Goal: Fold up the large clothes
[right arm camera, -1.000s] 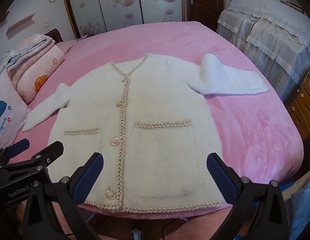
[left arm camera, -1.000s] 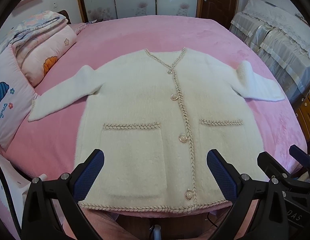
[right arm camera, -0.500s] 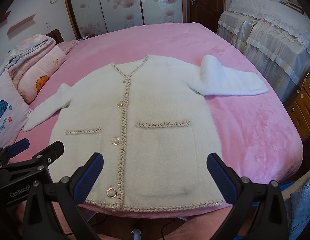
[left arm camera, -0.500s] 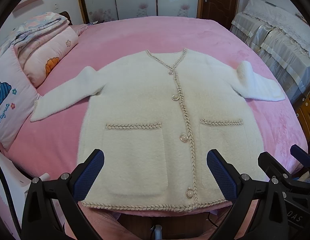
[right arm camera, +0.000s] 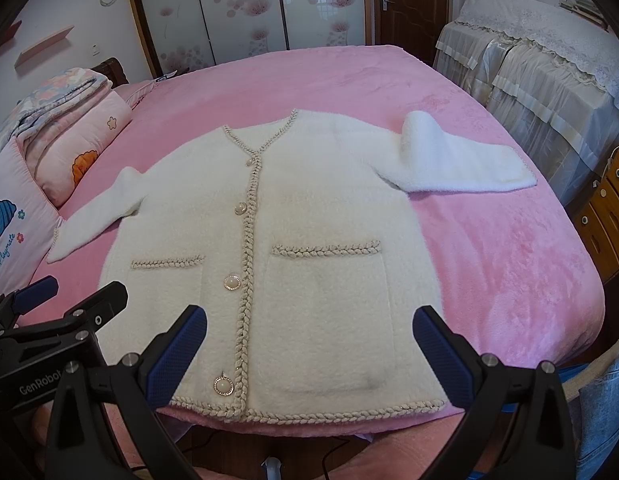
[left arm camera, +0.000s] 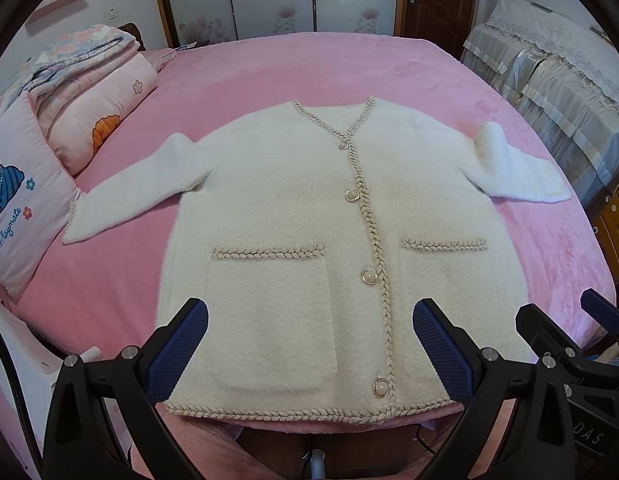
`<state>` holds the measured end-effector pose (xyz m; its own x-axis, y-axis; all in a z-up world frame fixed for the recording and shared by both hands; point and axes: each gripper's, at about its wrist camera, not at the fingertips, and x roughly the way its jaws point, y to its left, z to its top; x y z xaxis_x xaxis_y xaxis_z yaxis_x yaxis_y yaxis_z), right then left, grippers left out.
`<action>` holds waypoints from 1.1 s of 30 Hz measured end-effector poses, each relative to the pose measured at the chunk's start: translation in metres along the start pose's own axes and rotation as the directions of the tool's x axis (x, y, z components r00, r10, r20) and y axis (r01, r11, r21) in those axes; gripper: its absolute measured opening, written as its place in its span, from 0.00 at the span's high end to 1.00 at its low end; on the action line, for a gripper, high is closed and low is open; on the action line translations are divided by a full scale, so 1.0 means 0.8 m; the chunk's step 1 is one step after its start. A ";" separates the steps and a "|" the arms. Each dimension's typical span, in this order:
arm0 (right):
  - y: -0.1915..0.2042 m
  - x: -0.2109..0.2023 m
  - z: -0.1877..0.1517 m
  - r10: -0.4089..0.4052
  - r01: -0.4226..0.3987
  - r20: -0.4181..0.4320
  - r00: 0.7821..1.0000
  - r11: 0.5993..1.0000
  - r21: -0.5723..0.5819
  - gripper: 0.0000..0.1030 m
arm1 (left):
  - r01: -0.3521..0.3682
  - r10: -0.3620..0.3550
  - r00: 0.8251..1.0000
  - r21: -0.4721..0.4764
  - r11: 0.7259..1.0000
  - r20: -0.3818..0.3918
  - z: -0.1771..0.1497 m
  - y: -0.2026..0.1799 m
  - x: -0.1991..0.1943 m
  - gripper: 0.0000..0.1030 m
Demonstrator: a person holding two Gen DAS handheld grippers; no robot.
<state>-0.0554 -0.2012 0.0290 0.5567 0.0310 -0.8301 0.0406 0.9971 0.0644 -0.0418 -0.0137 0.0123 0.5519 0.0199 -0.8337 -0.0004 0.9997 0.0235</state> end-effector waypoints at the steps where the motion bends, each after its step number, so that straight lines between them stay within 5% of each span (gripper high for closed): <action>1: 0.000 0.001 0.000 0.000 0.000 0.001 1.000 1.000 0.000 0.00 | -0.002 0.002 1.000 0.001 1.000 -0.001 0.001 0.000 0.000 0.02; 33: -0.013 0.008 0.002 0.014 -0.014 -0.009 1.000 1.000 0.024 0.00 | -0.001 0.002 1.000 0.034 0.999 -0.029 0.013 -0.014 0.014 0.02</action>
<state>-0.0508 -0.2115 0.0244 0.5499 0.0458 -0.8340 0.0529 0.9946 0.0895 -0.0273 -0.0246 0.0085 0.5279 0.0220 -0.8491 0.0270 0.9987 0.0427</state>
